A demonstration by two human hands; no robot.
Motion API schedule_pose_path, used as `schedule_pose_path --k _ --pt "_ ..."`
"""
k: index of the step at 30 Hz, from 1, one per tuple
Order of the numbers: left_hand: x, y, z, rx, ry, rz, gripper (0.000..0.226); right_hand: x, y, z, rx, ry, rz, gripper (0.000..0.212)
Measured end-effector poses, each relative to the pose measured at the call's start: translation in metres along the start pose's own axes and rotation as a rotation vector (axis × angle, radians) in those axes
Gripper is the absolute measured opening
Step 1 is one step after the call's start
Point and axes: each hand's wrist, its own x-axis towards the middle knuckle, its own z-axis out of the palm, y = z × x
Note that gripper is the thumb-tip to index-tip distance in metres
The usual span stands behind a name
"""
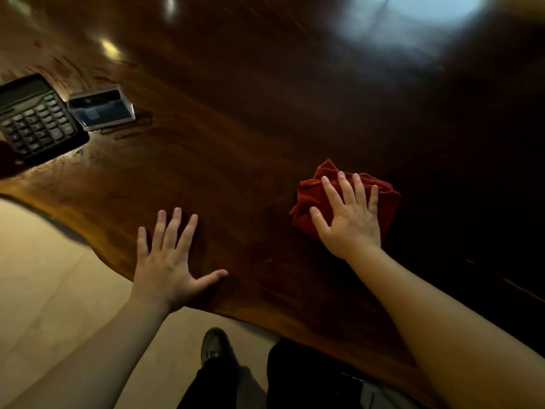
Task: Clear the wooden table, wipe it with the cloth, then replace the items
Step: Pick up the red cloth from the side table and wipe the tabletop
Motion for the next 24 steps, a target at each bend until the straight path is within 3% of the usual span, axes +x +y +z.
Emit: schedule_pose_path --k 9,18,24 --pt "0.002 -0.008 0.002 -0.054 0.058 0.053 0.112 0.061 -0.099 0.005 0.028 0.014 -0.111 0.08" --pt "0.001 -0.013 0.001 -0.112 0.055 0.093 0.109 -0.019 -0.17 0.022 0.114 0.042 -0.221 0.076" --pt "0.0 -0.014 0.001 -0.084 0.033 0.105 0.103 -0.081 -0.162 0.034 0.152 0.02 -0.268 0.073"
